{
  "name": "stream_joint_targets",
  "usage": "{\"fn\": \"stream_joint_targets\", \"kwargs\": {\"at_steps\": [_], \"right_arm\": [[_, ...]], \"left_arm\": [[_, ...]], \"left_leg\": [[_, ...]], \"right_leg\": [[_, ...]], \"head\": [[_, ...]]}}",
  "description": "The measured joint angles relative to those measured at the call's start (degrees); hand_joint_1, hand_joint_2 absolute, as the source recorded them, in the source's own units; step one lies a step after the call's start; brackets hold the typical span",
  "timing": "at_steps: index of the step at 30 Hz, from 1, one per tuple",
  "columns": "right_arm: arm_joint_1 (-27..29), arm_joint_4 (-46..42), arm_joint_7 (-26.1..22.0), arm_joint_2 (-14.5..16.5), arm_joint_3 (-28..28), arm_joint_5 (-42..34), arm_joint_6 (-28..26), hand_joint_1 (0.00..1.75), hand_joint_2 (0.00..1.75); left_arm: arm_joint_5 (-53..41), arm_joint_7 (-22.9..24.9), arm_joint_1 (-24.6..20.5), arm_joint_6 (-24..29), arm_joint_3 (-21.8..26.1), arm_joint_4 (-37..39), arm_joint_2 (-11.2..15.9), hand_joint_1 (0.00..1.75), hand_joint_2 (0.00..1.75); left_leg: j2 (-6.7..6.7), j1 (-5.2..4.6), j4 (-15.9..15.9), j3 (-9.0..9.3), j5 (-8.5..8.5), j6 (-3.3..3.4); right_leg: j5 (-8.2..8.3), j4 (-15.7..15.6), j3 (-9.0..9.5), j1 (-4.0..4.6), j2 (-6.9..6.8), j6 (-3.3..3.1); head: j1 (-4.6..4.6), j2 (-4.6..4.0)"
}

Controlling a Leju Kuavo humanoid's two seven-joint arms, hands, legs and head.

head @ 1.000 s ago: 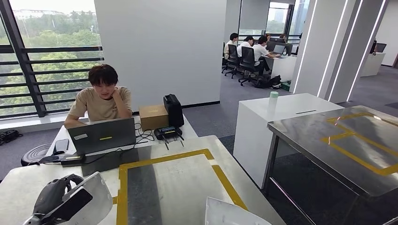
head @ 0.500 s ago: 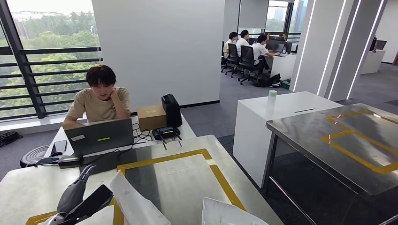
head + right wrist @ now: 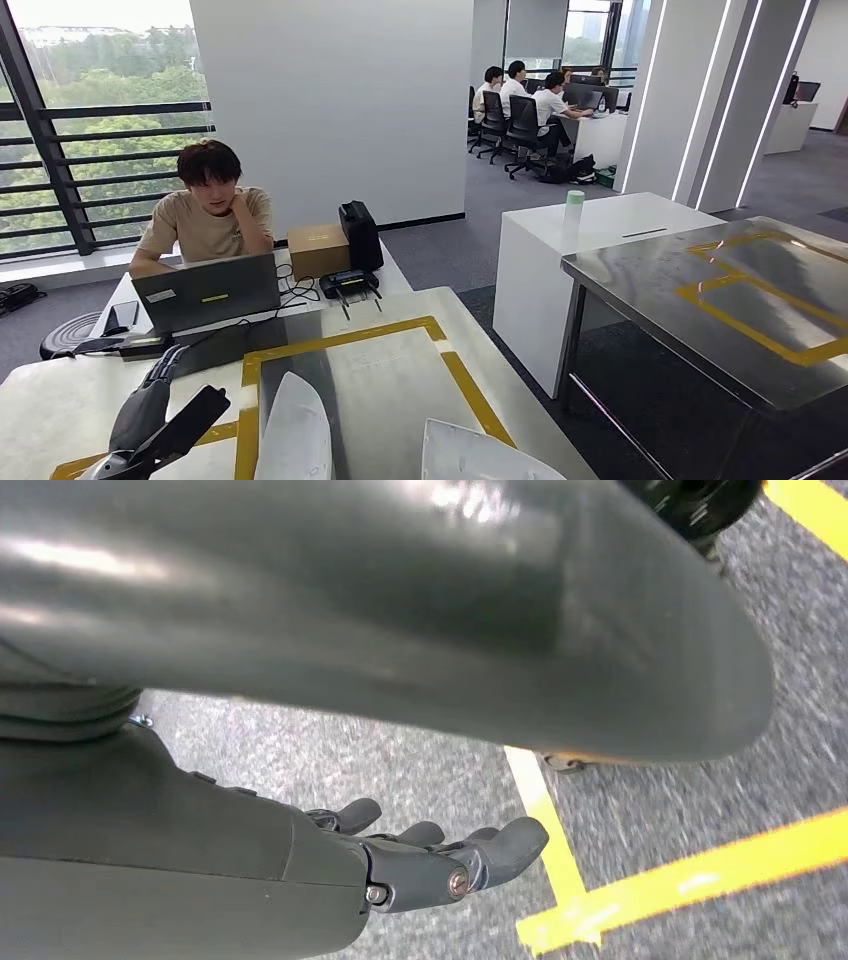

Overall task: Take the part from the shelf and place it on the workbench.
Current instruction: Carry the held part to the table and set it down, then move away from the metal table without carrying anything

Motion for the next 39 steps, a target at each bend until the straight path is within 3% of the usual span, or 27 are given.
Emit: {"fn": "stream_joint_targets", "kwargs": {"at_steps": [1,3,5,7,9,11,12,13,14,16,18,19,22,23,24,27,28,29,30,32,34,35,37,39], "right_arm": [[-0.06,0.00,-0.14,-0.13,0.00,0.02,-0.02,0.00,0.00],[-0.10,0.00,-0.37,-0.27,0.00,0.13,-0.02,0.00,0.00],[-0.06,0.00,-0.42,-0.43,0.00,0.28,-0.02,0.00,0.00],[-0.04,0.00,-0.41,-0.63,0.01,0.48,-0.02,0.00,0.00],[-0.03,0.00,-0.45,-0.73,0.07,0.81,-0.04,0.00,0.00],[-0.04,0.00,-0.53,-0.78,0.16,1.05,-0.06,0.00,0.00],[-0.04,0.00,-0.56,-0.79,0.19,1.09,-0.06,0.00,0.00],[-0.05,0.00,-0.57,-0.80,0.21,1.10,-0.06,0.00,0.00],[-0.05,0.00,-0.58,-0.80,0.21,1.09,-0.06,0.00,0.00],[-0.07,0.00,-0.63,-0.79,0.22,1.00,-0.06,0.00,0.00],[-0.07,0.00,-0.68,-0.74,0.21,0.77,-0.08,0.00,0.00],[-0.08,0.00,-0.69,-0.72,0.21,0.59,-0.09,0.00,0.00],[-0.07,0.00,-0.64,-0.70,0.20,0.11,-0.09,0.00,0.00],[-0.05,0.01,-0.61,-0.67,0.20,0.02,-0.07,0.00,0.00],[0.00,0.01,-0.62,-0.62,0.20,-0.08,-0.04,0.00,0.00],[0.08,0.01,-0.82,-0.52,0.15,-0.59,0.01,0.00,0.00],[0.10,0.01,-0.97,-0.52,0.12,-0.76,0.00,0.00,0.00],[0.12,0.00,-1.19,-0.52,0.10,-0.87,-0.01,0.00,0.00],[0.12,0.00,-1.44,-0.52,0.09,-0.93,-0.02,0.00,0.00],[0.08,0.00,-1.95,-0.52,0.08,-1.03,-0.04,0.00,0.00],[0.07,0.00,-2.37,-0.51,0.07,-1.22,-0.02,0.00,0.00],[0.08,0.00,-2.51,-0.51,0.06,-1.37,-0.01,0.00,0.00],[0.18,0.00,-2.63,-0.50,-0.03,-1.66,-0.01,0.00,0.00],[0.24,0.00,-2.61,-0.50,-0.19,-1.83,-0.02,0.00,0.00]], "left_arm": [[0.04,0.02,0.26,0.09,0.27,-0.82,0.38,0.00,0.00],[0.13,0.13,0.88,0.27,0.98,-2.87,1.43,0.00,0.00],[0.16,0.31,1.80,0.34,1.81,-5.03,2.68,0.00,0.00],[0.16,0.52,3.22,0.34,2.83,-7.25,3.99,0.00,0.00],[0.23,0.66,5.01,0.33,3.93,-9.65,5.33,0.00,0.00],[0.33,0.76,6.76,0.14,5.16,-12.23,6.54,0.00,0.00],[0.36,0.80,7.61,-0.10,5.79,-13.41,7.14,0.00,0.00],[0.24,0.84,8.46,-0.44,6.38,-14.64,7.74,0.00,0.00],[-0.05,0.86,9.18,-0.84,6.90,-15.75,8.38,0.00,0.00],[-0.86,0.84,10.01,-1.55,7.74,-17.91,9.72,0.00,0.00],[-1.57,0.79,10.30,-2.04,8.50,-19.98,10.99,0.00,0.00],[-1.79,0.75,10.40,-2.20,8.97,-20.95,11.58,0.00,0.00],[-1.90,0.66,11.05,-2.63,10.20,-23.04,13.06,0.00,0.00],[-1.77,0.59,11.49,-2.71,10.64,-23.83,13.60,0.00,0.00],[-1.58,0.43,12.23,-2.69,11.24,-24.79,14.24,0.00,0.00],[-0.61,-0.63,16.09,-2.28,14.44,-28.15,16.30,0.00,0.00],[-0.31,-1.06,17.57,-2.13,15.67,-29.05,16.83,0.00,0.00],[-0.02,-1.45,19.09,-1.92,16.82,-29.80,17.31,0.00,0.00],[0.26,-1.81,20.69,-1.66,17.96,-30.51,17.85,0.00,0.00],[0.93,-2.67,24.19,-1.01,20.58,-31.91,19.00,0.00,0.00],[1.96,-3.92,27.77,-0.33,23.81,-33.23,20.14,0.00,0.00],[2.58,-4.61,29.61,-0.04,25.42,-33.81,20.60,0.00,0.00],[3.91,-5.87,33.56,0.36,28.63,-34.78,21.19,0.00,0.00],[4.73,-6.89,37.52,0.67,31.54,-35.45,21.39,0.00,0.00]], "left_leg": [[-0.05,0.25,0.49,-0.42,-0.08,-0.61],[-0.12,0.36,1.56,-1.08,-0.30,-1.92],[-0.18,0.29,1.92,-1.37,-0.15,-2.97],[-0.20,0.50,2.45,-1.90,-0.69,-3.57],[-0.20,0.49,6.34,-3.45,-4.24,-3.50],[-0.25,0.07,13.16,-5.46,-8.98,-3.05],[-0.28,-0.18,15.77,-5.92,-10.31,-2.79],[-0.30,-0.45,16.83,-5.60,-10.60,-2.41],[-0.30,-0.75,16.07,-4.39,-9.98,-1.92],[-0.28,-1.50,9.95,0.25,-8.11,-0.56],[-0.05,-2.23,4.43,4.09,-7.34,0.18],[0.04,-2.48,3.12,4.71,-7.33,0.29],[0.09,-2.77,2.30,4.09,-6.04,0.64],[0.18,-2.68,1.99,3.89,-5.41,0.93],[0.29,-2.53,1.67,3.55,-4.71,1.28],[0.71,-2.37,1.39,1.70,-2.72,1.84],[0.82,-2.38,1.46,0.87,-2.13,1.82],[0.87,-2.38,1.57,-0.01,-1.55,1.76],[0.89,-2.35,1.71,-0.91,-1.00,1.63],[0.95,-2.28,2.10,-2.52,0.03,1.18],[1.09,-2.32,2.47,-3.40,0.80,0.53],[1.18,-2.34,2.53,-3.47,1.11,0.17],[1.23,-2.28,2.28,-3.30,1.77,-0.56],[0.72,-2.03,3.10,-3.80,0.33,-1.28]], "right_leg": [[1.25,-3.26,1.84,-0.24,0.01,0.40],[2.54,-6.79,3.58,-0.42,0.39,0.10],[2.36,-6.26,2.86,-0.25,0.79,-1.39],[2.35,-6.20,2.36,-0.16,0.68,-2.75],[3.00,-6.29,1.66,0.11,0.57,-3.86],[3.70,-6.30,0.79,0.69,0.53,-4.61],[4.07,-6.29,0.32,1.05,0.52,-4.87],[4.48,-6.29,-0.20,1.42,0.52,-5.06],[4.91,-6.29,-0.75,1.79,0.52,-5.21],[5.84,-6.28,-1.76,2.34,0.53,-5.33],[6.71,-6.50,-2.22,2.56,0.46,-5.04],[7.12,-6.62,-2.22,2.49,0.38,-4.76],[8.23,-7.14,-2.14,2.25,0.20,-3.82],[7.79,-6.94,-2.37,2.24,0.19,-3.52],[6.29,-5.94,-2.85,2.23,0.17,-3.20],[-1.88,2.63,-5.07,2.03,0.08,-2.41],[-3.41,5.56,-5.35,1.99,0.07,-2.25],[-3.65,7.19,-4.96,1.98,0.07,-2.15],[-2.78,6.99,-3.67,1.98,0.06,-2.13],[-0.74,1.32,1.62,2.00,0.07,-2.34],[-0.94,-5.55,6.60,2.26,0.16,-3.09],[-1.49,-7.39,7.70,2.40,0.22,-3.59],[-1.12,-8.09,7.65,2.57,0.29,-4.66],[-0.08,-8.49,7.09,2.47,0.14,-5.55]], "head": [[0.01,0.00],[0.01,0.00],[-0.06,0.01],[-0.12,0.01],[-0.15,0.00],[-0.16,0.00],[-0.16,0.00],[-0.16,0.00],[-0.16,0.00],[-0.14,0.00],[-0.11,0.00],[-0.10,0.00],[-0.11,0.00],[-0.10,0.00],[-0.09,0.00],[-0.02,0.00],[0.00,0.00],[0.00,0.00],[0.02,0.00],[0.04,0.00],[0.01,0.00],[-0.04,0.00],[-0.11,0.01],[-0.12,0.01]]}}
